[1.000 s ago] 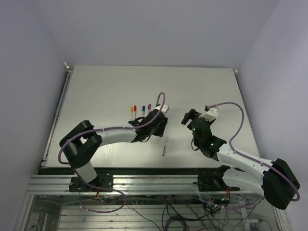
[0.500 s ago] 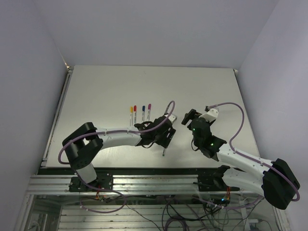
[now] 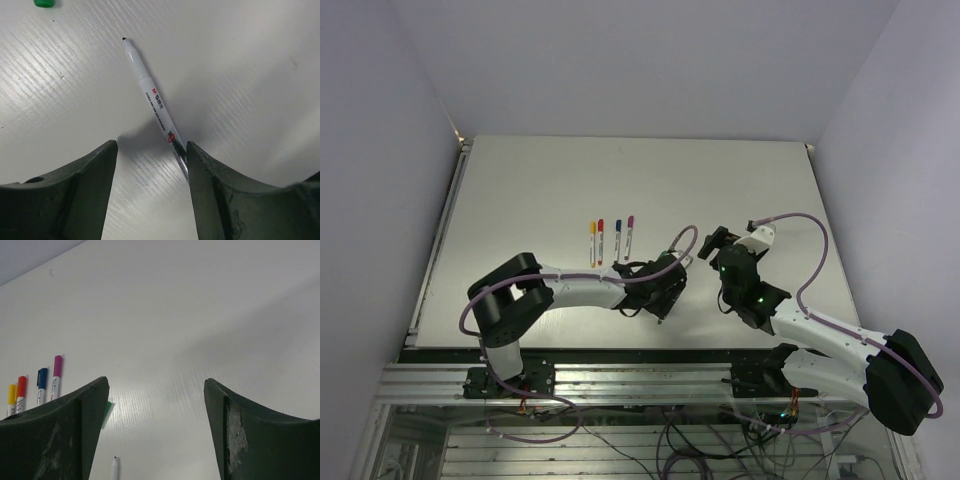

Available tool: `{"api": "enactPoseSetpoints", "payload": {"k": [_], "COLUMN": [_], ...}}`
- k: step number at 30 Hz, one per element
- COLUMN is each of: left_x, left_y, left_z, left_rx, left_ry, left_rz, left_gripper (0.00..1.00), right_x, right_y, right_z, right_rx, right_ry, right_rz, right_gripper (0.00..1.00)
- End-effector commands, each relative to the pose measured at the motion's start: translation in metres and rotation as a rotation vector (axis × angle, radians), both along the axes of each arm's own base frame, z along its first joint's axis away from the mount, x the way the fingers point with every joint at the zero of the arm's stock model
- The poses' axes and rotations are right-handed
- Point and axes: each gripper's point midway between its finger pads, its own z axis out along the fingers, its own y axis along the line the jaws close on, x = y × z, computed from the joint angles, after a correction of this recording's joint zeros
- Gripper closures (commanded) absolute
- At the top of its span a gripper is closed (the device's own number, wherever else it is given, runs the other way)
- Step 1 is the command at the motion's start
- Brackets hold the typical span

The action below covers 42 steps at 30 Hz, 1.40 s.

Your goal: Insert the pens into the pen caps

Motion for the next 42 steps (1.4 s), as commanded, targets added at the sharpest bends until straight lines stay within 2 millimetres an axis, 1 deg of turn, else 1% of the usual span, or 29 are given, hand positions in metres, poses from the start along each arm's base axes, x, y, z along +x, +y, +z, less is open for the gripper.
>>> {"api": "enactPoseSetpoints", "payload": {"k": [1,5,7,8,12,14,15,16,18,20,22,25,27,30,33,37,42], "left_x": [0.002,-0.001,-0.001,-0.001,-0.004,-0.007,-0.010,-0.012,-0.015,-0.015,-0.013,-0.003,0.006,0.016,0.024,0.033,0.044], "left_y": [-0.001,0.006,0.015,0.020,0.038,0.045,0.047,0.049,0.052,0.055,0.057,0.062,0.062,0.065,0.074,0.091,0.116], "left_z": [-0.006,-0.018,-0.024,-0.027,-0.040,-0.046,-0.050,-0.052,-0.058,-0.059,-0.054,-0.038,-0.018,0.009,0.027,0.040,0.041], "left_rx": [0.054,0.119,0.164,0.188,0.271,0.297,0.306,0.309,0.317,0.308,0.291,0.261,0.208,0.135,0.088,0.064,0.033], "left_ry": [-0.021,-0.029,-0.035,-0.036,-0.028,-0.013,-0.003,0.007,0.023,0.018,-0.003,-0.050,-0.091,-0.139,-0.171,-0.204,-0.191], "left_rz": [0.021,0.027,0.040,0.046,0.062,0.059,0.054,0.053,0.049,0.061,0.083,0.124,0.153,0.192,0.240,0.312,0.398], "left_gripper": [0.33,0.34,0.35,0.38,0.55,0.71,0.83,0.91,0.93,0.93,0.93,0.93,0.93,0.93,0.93,0.93,0.93], "right_x": [-0.001,-0.001,0.000,0.000,0.000,0.001,0.001,0.002,0.002,0.003,0.004,0.006,0.009,0.013,0.020,0.028,0.039], "right_y": [-0.009,-0.009,-0.009,-0.009,-0.008,-0.007,-0.007,-0.006,-0.005,-0.004,-0.003,-0.002,0.001,0.008,0.019,0.039,0.067], "right_z": [0.002,0.000,-0.001,-0.001,-0.003,-0.004,-0.004,-0.004,-0.004,-0.004,-0.007,-0.011,-0.014,-0.022,-0.031,-0.046,-0.060], "right_rx": [0.010,0.006,0.004,0.005,0.006,0.006,0.007,0.007,0.007,0.005,0.000,-0.016,-0.033,-0.064,-0.094,-0.117,-0.115], "right_ry": [-0.016,-0.014,-0.012,-0.011,-0.007,-0.004,-0.005,-0.004,-0.002,0.001,0.015,0.038,0.059,0.108,0.159,0.221,0.291], "right_rz": [-0.043,-0.045,-0.044,-0.044,-0.043,-0.042,-0.042,-0.042,-0.038,-0.035,-0.037,-0.038,-0.036,-0.025,0.006,0.067,0.143], "right_gripper": [0.24,0.24,0.24,0.24,0.24,0.24,0.24,0.24,0.24,0.24,0.24,0.24,0.26,0.31,0.33,0.36,0.42]}}
